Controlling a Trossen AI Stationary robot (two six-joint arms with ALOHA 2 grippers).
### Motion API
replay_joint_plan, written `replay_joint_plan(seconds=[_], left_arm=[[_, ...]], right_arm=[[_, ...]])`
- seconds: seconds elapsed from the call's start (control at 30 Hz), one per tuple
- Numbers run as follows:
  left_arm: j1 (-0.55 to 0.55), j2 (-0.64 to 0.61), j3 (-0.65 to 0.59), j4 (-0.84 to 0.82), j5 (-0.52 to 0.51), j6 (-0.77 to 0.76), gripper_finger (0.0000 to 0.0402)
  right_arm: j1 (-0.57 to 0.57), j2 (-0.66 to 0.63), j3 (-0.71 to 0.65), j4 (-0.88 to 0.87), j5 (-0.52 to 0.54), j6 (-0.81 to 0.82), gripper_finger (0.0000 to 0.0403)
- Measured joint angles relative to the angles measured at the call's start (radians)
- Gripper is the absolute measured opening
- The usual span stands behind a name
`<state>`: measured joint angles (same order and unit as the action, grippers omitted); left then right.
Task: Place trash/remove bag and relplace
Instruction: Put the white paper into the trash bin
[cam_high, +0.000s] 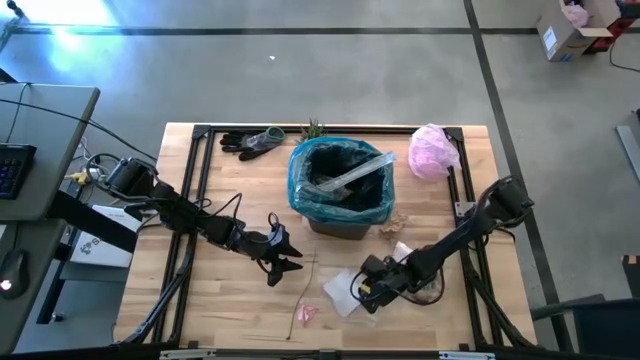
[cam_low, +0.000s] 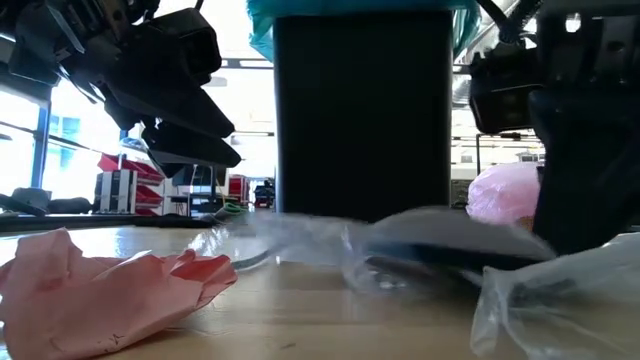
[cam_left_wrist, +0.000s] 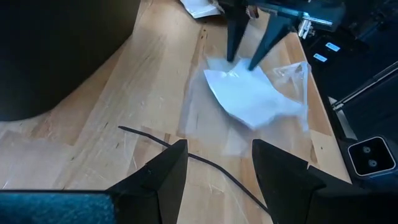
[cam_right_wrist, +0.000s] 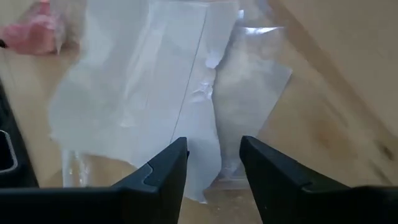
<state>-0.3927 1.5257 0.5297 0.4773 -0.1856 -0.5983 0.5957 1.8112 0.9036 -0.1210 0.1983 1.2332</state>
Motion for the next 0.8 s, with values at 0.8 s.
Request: replay_joint_plan(seconds=[0.8], left_arm=[[0.006, 0.0, 0.0, -0.001, 0.0, 0.007, 0.0165]], right_arm=[[0.0, 0.011, -0.002, 0.194, -0.016, -0.157, 0.0023]])
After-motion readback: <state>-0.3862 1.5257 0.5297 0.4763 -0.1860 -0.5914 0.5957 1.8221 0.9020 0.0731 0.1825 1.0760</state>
